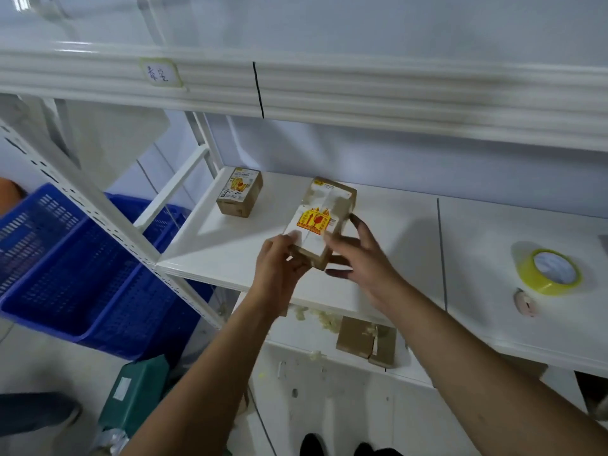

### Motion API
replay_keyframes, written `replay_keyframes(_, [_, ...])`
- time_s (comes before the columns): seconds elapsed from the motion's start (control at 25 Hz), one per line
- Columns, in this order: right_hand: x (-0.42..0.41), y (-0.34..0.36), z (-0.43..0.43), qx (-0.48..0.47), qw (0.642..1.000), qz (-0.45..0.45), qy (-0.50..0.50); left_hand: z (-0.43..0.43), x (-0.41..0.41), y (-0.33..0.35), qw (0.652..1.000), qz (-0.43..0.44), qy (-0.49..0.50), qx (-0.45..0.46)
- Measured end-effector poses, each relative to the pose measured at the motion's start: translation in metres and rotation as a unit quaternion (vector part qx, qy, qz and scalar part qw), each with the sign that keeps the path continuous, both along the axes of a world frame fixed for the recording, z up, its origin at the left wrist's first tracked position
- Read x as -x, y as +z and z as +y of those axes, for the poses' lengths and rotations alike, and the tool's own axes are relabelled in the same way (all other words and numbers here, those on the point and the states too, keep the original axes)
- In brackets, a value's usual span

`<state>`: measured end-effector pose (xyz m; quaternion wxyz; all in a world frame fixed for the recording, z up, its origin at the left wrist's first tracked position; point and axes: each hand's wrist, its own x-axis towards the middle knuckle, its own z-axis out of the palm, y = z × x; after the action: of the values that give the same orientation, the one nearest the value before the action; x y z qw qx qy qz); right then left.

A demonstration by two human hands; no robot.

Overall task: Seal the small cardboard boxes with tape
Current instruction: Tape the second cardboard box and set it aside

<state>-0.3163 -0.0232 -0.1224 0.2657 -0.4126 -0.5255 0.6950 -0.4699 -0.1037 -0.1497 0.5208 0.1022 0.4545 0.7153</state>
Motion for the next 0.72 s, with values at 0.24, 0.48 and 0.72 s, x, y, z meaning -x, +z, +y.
replay_keyframes(0.24, [0.022,-0.005,0.008,-0.047,0.998,-0.041,-0.026,-0.013,-0.016,-0.002,0.966,0.236,0.039,0.097])
replay_keyframes(0.48, [0.066,-0.015,0.028,-0.086,0.991,-0.095,0.039,0.001,0.022,-0.005,0.948,0.275,0.096,0.128])
replay_keyframes(0.72, [0.137,-0.027,0.051,-0.089,0.988,-0.13,-0.002,0.038,0.102,-0.031,0.93,0.318,0.049,0.176])
